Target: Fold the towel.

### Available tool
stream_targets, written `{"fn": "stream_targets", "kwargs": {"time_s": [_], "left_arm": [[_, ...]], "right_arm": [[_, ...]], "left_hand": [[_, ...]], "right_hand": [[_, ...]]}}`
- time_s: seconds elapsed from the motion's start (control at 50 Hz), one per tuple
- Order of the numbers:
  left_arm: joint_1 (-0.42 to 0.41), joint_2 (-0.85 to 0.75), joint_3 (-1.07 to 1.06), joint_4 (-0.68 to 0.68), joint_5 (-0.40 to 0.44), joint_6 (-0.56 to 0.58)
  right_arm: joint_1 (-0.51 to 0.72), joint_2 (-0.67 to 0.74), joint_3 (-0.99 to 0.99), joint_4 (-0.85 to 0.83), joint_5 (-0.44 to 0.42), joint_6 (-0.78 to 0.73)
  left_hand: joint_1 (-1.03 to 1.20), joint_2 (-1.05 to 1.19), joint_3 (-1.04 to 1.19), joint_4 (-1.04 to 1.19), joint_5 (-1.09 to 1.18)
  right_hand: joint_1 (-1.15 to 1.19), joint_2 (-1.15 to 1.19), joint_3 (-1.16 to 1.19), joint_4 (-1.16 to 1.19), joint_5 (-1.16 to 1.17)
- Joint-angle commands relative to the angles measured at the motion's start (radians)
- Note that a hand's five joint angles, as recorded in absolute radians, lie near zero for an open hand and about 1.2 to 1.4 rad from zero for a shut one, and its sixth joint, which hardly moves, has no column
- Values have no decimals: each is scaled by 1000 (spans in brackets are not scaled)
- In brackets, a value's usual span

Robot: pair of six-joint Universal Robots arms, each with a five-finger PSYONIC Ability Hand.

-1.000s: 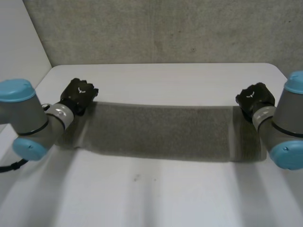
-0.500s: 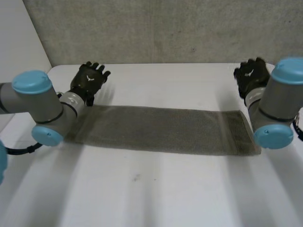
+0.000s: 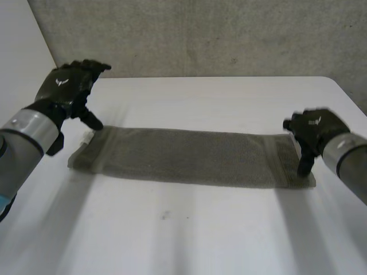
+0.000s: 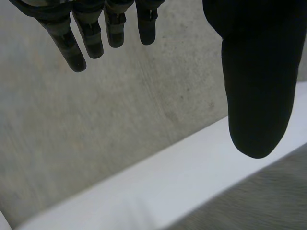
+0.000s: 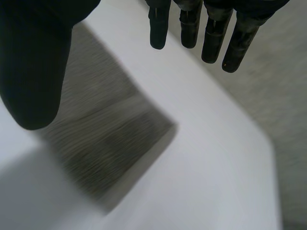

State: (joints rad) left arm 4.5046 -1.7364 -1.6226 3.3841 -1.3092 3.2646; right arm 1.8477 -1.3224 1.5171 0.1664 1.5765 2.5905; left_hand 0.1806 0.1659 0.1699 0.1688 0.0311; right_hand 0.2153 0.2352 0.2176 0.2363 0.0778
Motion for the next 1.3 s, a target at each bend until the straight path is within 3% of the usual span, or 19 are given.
{"fn": "stream_targets", "kwargs": {"time_s": [0.02,0.14,0.44,0.5,0.54,0.56,0.58,0.62,0.82,0.92,1.04,1.14,1.18,1.24,1.3], "left_arm": [[28,40,-141,-60,-2,-178],[34,40,-166,-51,-1,-180],[31,51,-227,7,4,-189],[28,49,-232,15,4,-189],[27,49,-235,17,4,-189],[27,49,-237,18,4,-189],[27,49,-237,18,4,-189],[27,49,-241,24,4,-189],[25,51,-249,37,4,-189],[25,51,-253,37,4,-189],[24,52,-253,37,4,-189],[24,52,-255,37,2,-189],[24,54,-255,37,2,-189],[24,55,-255,37,2,-189],[25,64,-253,37,1,-189]], "right_arm": [[-99,20,203,-90,-150,23],[-122,89,278,-275,-155,20],[-185,195,270,-335,-162,7],[-191,203,268,-360,-165,7],[-192,212,264,-375,-167,7],[-192,212,264,-375,-167,7],[-192,215,261,-383,-165,5],[-194,215,256,-392,-156,0],[-263,206,238,-418,-125,-115],[-396,219,195,-416,-38,-330],[-439,199,155,-436,13,-428],[-363,152,117,-481,14,-408],[-239,105,88,-507,10,-348],[-176,98,68,-518,7,-319],[45,142,-13,-524,-27,-256]], "left_hand": [[-6,9,5,6,-31],[-6,9,5,6,-31],[-6,9,5,6,-31],[-6,9,5,6,-31],[-6,9,5,6,-31],[-6,9,5,6,-31],[-6,9,5,6,-31],[-6,9,5,6,-31],[-6,9,5,6,-31],[-6,9,5,6,-31],[-6,9,5,6,-31],[-6,9,5,6,-31],[-6,9,5,6,-31],[-6,9,5,6,-31],[-6,9,5,6,-31]], "right_hand": [[55,35,52,34,18],[110,90,108,89,73],[425,405,422,404,388],[565,546,563,544,528],[822,802,820,801,785],[824,804,821,803,787],[1082,1063,1080,1061,1045],[1180,1160,1178,1159,1143],[1181,1161,1179,1160,1144],[1181,1161,1179,1160,1144],[1181,1161,1179,1160,1144],[1181,1161,1179,1160,1144],[1181,1161,1179,1160,1144],[1181,1161,1179,1160,1144],[1181,1161,1179,1160,1144]]}}
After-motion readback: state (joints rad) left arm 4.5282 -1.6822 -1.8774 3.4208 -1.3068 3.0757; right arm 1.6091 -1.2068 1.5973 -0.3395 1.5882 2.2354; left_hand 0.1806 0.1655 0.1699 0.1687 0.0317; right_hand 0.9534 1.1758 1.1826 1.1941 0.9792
